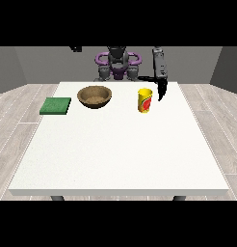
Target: Pick the cup and pour the ball into the bowl, then pick the bowl and place it on the pad
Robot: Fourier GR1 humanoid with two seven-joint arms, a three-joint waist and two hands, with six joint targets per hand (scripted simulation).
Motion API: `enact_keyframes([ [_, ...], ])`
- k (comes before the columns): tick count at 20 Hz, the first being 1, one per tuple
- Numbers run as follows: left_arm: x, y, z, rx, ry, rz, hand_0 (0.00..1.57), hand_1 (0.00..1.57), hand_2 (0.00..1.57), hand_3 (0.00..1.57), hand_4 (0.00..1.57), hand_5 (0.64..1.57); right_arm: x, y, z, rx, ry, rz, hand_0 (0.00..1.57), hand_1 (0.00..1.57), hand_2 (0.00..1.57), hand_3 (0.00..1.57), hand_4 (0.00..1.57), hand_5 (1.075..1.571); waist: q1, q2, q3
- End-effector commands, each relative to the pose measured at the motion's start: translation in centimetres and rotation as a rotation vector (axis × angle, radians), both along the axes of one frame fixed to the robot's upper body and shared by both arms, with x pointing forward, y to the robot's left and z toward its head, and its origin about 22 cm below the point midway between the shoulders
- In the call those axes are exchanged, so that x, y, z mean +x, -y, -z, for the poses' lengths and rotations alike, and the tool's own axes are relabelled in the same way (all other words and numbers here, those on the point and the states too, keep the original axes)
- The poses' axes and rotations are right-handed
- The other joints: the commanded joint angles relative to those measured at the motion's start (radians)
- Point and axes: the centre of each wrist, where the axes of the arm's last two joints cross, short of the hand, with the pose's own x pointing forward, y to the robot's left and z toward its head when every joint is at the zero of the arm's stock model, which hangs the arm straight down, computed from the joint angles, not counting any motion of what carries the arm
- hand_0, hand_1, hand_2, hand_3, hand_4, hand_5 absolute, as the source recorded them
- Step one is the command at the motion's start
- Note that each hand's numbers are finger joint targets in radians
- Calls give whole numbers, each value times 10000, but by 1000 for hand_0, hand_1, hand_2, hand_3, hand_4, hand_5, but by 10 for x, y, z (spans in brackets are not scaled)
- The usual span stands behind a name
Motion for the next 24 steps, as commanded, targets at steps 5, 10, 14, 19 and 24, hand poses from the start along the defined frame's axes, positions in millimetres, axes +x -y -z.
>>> enact_keyframes([
  [5, 8, 1, 25, -95, 69, -334, 0, 0, 0, 0, 0, 1414, -8, 38, -8, 34, 146, -227, 0, 0, 0, 0, 0, 1567, -441, 181, 0],
  [10, 14, -15, 28, -192, 531, -664, 0, 0, 0, 0, 0, 1431, -22, 45, -21, -215, 1028, -296, 0, 0, 0, 0, 0, 1567, -822, 891, -3],
  [14, 24, -19, 21, 45, 264, -1248, 0, 0, 0, 0, 0, 1409, -29, 57, -27, -214, 1027, -227, 0, 0, 0, 0, 0, 1567, -1005, 842, -3],
  [19, 3, -31, 40, 2642, 1429, -2553, 1319, 1319, 1571, 1571, 1002, 1497, -43, 56, -47, -364, 1707, -575, 0, 0, 0, 0, 0, 1562, -1536, 1459, -13],
  [24, -11, -30, 60, 3084, 827, -2520, 1322, 1322, 1571, 1571, 1075, 1484, -42, 83, -47, 34, 1386, -241, 0, 0, 0, 0, 89, 1561, -1277, 1164, -2],
])
